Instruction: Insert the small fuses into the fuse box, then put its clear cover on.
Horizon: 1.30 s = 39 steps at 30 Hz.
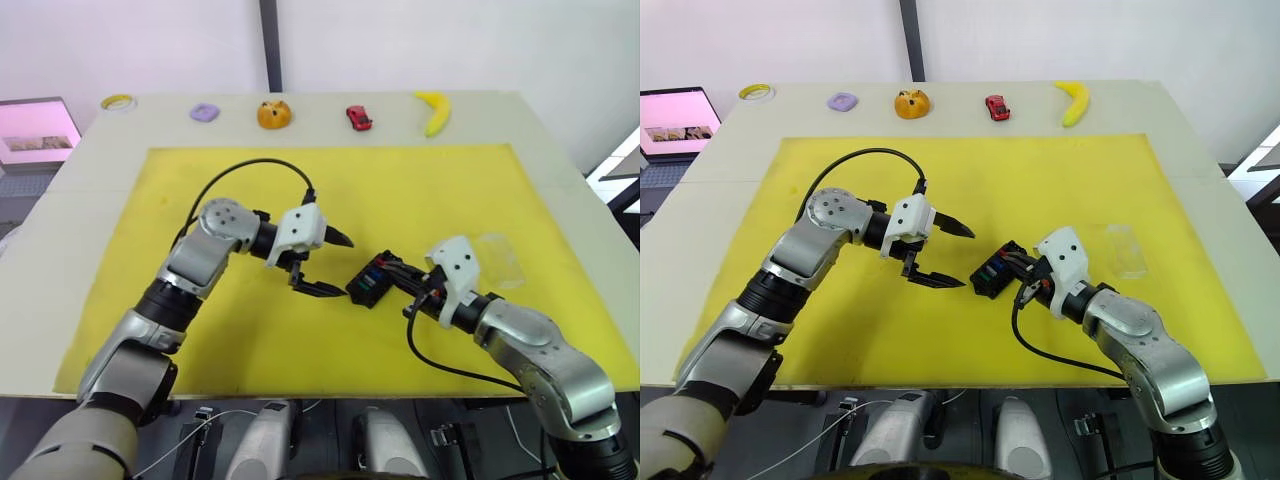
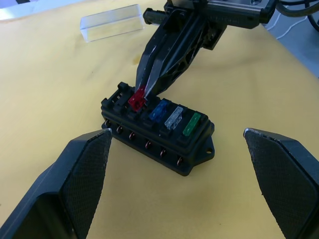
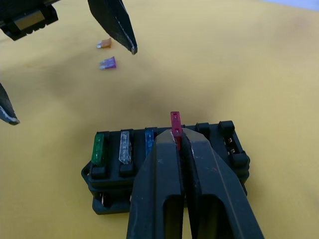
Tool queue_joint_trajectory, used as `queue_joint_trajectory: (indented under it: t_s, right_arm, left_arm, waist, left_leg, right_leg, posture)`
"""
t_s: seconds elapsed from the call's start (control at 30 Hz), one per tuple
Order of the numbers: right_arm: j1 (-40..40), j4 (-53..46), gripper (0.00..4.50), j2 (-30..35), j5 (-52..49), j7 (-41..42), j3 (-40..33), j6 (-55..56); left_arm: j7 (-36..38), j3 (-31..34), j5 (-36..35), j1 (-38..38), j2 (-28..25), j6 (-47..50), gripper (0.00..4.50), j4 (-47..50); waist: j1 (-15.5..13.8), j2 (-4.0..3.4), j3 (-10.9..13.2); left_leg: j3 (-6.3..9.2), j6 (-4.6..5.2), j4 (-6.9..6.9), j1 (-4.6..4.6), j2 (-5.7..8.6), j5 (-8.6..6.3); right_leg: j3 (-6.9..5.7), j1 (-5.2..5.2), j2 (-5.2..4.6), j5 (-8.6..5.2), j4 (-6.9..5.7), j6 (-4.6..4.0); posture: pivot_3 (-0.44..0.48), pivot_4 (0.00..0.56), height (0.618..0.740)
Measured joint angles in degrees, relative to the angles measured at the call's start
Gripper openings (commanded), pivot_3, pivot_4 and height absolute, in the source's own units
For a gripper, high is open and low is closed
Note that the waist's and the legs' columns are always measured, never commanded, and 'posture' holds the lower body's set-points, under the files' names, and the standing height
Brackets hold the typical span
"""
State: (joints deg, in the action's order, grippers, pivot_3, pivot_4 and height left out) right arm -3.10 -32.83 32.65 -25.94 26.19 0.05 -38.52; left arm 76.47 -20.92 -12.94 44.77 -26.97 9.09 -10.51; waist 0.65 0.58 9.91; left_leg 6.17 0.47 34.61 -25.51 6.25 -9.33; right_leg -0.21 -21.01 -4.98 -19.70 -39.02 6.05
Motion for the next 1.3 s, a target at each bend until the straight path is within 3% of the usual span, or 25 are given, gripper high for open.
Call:
queue_joint_trajectory:
  t_s: [1.3]
  right_arm:
    - [-2.80,1.77,0.00,1.38,1.51,4.58,-1.23,-1.17]
  left_arm:
    - [-0.64,0.02,-0.01,0.00,0.02,0.44,4.45,0.50]
  waist:
    - [-0.01,0.00,-0.01]
  left_leg:
    - [0.02,0.01,0.16,-0.01,-0.01,-0.01]
  right_leg:
    - [0.00,0.04,0.01,0.00,-0.07,0.00]
  posture:
    - [0.000,0.150,0.735]
